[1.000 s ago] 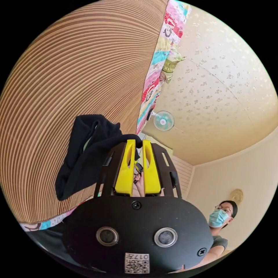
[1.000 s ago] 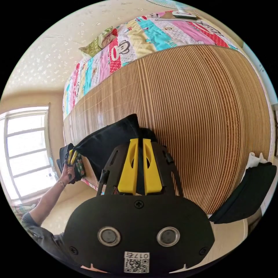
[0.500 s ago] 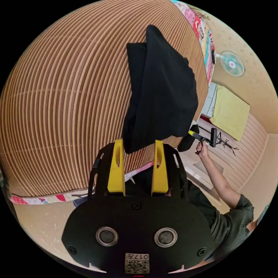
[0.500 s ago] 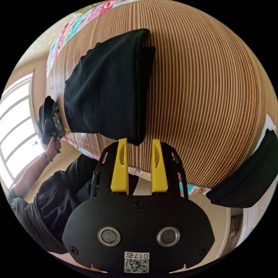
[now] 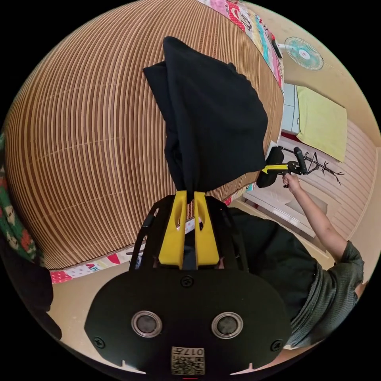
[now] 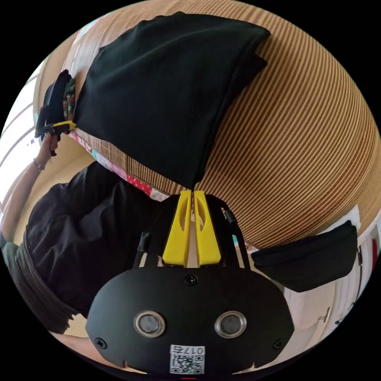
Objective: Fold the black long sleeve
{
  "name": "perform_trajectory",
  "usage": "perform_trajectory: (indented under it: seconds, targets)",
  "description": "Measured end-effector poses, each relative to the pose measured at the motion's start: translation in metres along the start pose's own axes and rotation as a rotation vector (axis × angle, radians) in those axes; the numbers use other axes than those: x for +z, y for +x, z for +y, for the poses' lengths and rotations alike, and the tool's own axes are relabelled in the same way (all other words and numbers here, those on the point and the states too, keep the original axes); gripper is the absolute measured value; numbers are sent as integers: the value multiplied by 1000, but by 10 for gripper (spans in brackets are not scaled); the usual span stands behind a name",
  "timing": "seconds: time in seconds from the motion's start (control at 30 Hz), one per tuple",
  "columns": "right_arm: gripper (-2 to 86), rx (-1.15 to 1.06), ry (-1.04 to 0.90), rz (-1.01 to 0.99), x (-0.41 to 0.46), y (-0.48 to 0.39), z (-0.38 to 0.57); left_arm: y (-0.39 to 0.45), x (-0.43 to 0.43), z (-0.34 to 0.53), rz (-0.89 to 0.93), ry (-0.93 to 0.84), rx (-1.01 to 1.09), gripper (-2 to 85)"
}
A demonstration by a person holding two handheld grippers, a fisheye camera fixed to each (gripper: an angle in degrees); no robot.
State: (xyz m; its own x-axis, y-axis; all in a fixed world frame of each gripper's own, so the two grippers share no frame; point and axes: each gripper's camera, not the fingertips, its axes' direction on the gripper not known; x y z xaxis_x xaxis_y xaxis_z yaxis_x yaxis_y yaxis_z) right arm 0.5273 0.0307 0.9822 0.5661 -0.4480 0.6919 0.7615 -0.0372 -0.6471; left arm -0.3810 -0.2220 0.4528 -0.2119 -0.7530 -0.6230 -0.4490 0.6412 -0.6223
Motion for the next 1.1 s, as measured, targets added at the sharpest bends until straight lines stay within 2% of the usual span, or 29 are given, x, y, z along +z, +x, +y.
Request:
perform_trajectory:
  seconds: [0.1, 0.17, 0.23, 0.33, 0.4, 0.5, 0.57, 0.67, 0.8, 0.83, 0.93, 0.97, 1.03, 1.1]
  targets:
    - [12, 151, 1, -73, 22, 18, -10, -15, 8, 9, 13, 85, -58, 68]
    - [13, 159, 15, -90, 33, 18, -11, -30, 9, 14, 78, 170, -113, 117]
    - [17, 209, 4, -93, 47, 20, -11, -53, 20, 13, 217, 230, -183, 158]
    - [22, 259, 62, -142, 57, 15, -2, -63, 45, -5, 206, 169, -194, 146]
    - [27, 242, 178, -228, 53, 2, 2, -65, 66, -18, 187, 91, -201, 123]
    - [43, 224, 313, -266, 40, -25, -8, -71, 95, -27, 278, 10, -216, 84]
    - [61, 180, 360, -294, 35, -50, -28, -68, 101, -24, 332, 15, -185, 70]
    - [116, 60, 304, -309, 31, -108, -87, -49, 91, -7, 351, 91, -117, 63]
    - [178, -125, 259, 23, 0, -232, -177, 14, 70, 21, 278, 195, -34, 55]
    - [183, -150, 237, 54, -2, -249, -191, 37, 67, 26, 244, 210, -5, 54]
    - [235, -230, -60, 169, 21, -317, -259, 93, 72, 28, 130, 211, 51, 53]
    - [246, -231, -221, 235, 45, -334, -279, 103, 74, 28, 111, 207, 69, 53]
    - [233, -230, -364, 430, 81, -352, -297, 144, 81, 27, 26, 202, 155, 52]
    - [120, -283, -472, 768, 125, -360, -299, 170, 83, 30, -60, 205, 203, 48]
